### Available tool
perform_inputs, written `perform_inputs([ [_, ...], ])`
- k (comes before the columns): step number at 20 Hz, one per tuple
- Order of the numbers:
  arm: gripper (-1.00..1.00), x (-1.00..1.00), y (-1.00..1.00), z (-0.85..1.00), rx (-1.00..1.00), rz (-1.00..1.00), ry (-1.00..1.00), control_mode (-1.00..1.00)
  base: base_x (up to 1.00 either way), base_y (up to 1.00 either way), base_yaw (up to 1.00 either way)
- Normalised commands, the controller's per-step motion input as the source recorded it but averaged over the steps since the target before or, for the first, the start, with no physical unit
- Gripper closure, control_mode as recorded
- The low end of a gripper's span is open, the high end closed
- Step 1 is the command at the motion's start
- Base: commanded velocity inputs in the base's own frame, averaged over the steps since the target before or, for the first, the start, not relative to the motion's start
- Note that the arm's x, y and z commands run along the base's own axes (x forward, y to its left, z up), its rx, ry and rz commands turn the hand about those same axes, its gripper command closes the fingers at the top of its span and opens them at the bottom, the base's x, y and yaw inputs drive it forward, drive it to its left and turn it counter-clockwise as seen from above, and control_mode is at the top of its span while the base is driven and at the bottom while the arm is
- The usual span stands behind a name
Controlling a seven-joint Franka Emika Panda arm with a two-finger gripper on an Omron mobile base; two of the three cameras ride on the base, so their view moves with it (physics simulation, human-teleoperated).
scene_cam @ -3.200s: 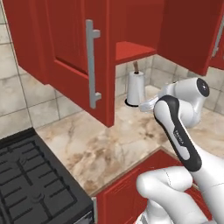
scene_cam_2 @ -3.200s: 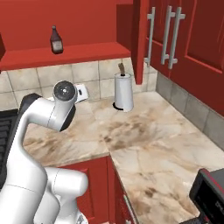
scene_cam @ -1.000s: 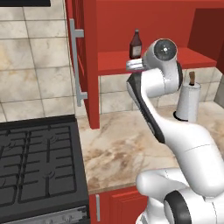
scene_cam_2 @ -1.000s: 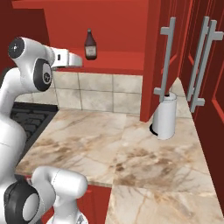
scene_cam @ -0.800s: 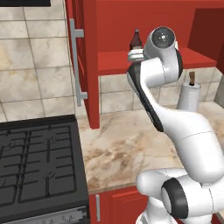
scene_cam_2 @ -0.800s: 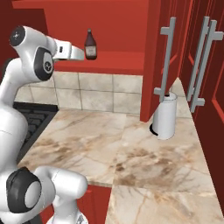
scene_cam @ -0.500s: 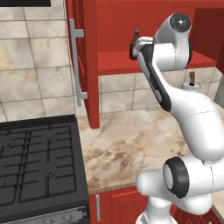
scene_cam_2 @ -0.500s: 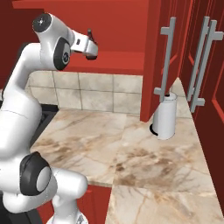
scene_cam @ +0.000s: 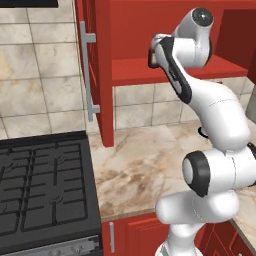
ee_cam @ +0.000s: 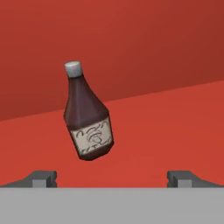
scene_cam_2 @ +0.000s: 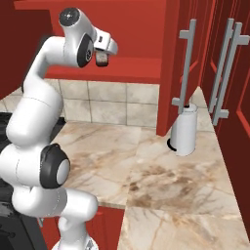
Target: Move the mustard and ketchup from the cabinet to the dining counter.
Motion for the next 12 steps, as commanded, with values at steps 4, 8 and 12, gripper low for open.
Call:
perform_inputs([
  [4,-1.0,0.5,0.14,0.0,0.0,0.18,-0.01,-1.0,0.0,0.0,0.0],
  [8,-1.0,0.6,0.12,0.0,0.0,0.2,-0.04,-1.0,0.0,0.0,0.0],
  [12,-1.0,0.54,0.0,0.0,0.0,0.16,-0.05,-1.0,0.0,0.0,0.0],
])
